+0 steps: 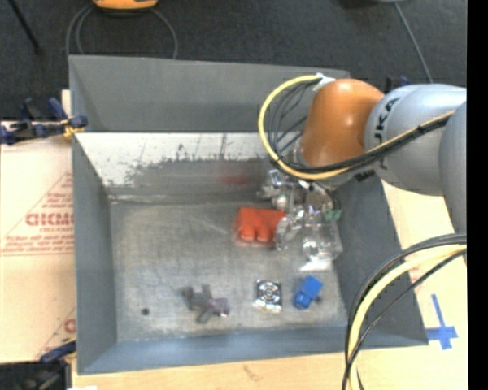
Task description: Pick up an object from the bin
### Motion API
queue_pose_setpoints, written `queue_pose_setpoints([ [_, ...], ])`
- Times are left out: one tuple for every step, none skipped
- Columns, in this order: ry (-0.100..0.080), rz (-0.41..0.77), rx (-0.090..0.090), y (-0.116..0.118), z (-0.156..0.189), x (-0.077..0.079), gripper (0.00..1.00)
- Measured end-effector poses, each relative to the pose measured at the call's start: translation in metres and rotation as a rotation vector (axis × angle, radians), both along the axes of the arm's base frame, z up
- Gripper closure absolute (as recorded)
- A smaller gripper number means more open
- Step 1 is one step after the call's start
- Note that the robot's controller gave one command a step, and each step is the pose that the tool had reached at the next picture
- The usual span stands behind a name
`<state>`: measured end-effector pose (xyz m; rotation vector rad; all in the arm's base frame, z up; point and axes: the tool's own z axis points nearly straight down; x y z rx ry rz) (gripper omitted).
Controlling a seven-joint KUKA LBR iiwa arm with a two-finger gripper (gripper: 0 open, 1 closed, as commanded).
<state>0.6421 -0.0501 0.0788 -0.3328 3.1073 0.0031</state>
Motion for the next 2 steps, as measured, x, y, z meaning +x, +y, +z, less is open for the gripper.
queue_pose_setpoints([
  [-0.003, -0.001, -0.002, 0.000, -0.002, 0.000, 1.00],
  [0.011, 0.440, -0.006, 0.008, 0.175, -0.029, 1.00],
])
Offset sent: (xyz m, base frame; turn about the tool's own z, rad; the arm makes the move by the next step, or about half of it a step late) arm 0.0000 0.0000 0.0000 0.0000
